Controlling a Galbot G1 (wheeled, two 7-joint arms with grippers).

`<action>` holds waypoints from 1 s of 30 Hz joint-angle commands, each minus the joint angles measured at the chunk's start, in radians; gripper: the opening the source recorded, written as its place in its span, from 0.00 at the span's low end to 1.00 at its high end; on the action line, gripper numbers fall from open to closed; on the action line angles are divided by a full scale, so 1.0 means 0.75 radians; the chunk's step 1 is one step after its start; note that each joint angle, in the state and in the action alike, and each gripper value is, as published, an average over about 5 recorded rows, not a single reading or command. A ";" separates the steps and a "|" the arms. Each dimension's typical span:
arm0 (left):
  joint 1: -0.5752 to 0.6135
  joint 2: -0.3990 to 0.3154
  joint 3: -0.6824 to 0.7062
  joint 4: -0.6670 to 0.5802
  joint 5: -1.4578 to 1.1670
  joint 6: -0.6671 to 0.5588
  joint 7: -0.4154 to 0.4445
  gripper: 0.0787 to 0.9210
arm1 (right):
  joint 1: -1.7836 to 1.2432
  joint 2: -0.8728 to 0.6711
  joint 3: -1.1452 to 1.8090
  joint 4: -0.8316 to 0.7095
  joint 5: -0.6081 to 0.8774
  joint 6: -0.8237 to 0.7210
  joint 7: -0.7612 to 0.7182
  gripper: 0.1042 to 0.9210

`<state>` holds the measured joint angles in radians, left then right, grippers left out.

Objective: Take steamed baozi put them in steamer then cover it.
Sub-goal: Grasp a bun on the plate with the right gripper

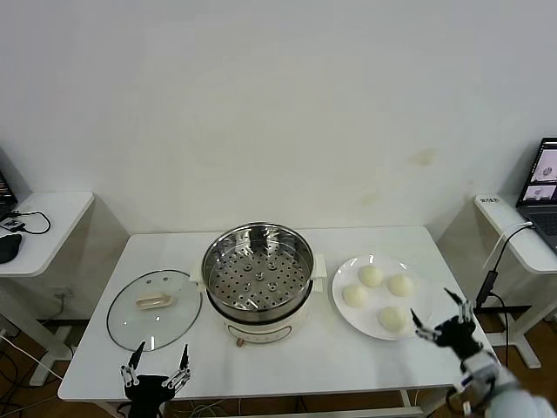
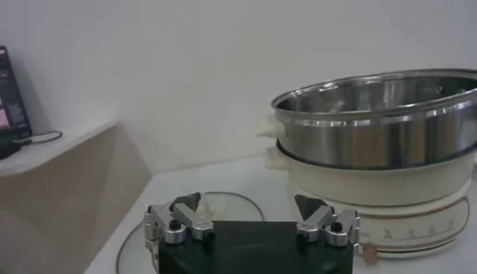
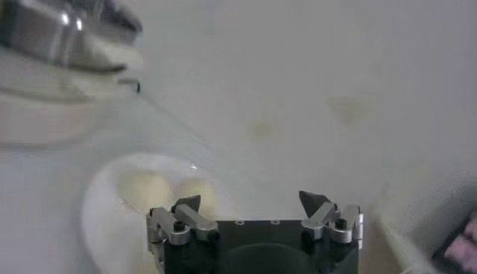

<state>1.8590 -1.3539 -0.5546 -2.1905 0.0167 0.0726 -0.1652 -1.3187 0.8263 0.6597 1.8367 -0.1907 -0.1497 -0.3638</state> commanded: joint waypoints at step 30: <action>-0.037 0.005 -0.063 -0.020 0.099 0.019 0.012 0.88 | 1.805 -0.103 -1.901 -0.984 0.003 0.069 -0.847 0.88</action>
<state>1.8316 -1.3499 -0.5978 -2.2062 0.0878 0.0866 -0.1548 -0.0901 0.7065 -0.6118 1.1835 -0.1956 -0.1069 -0.9437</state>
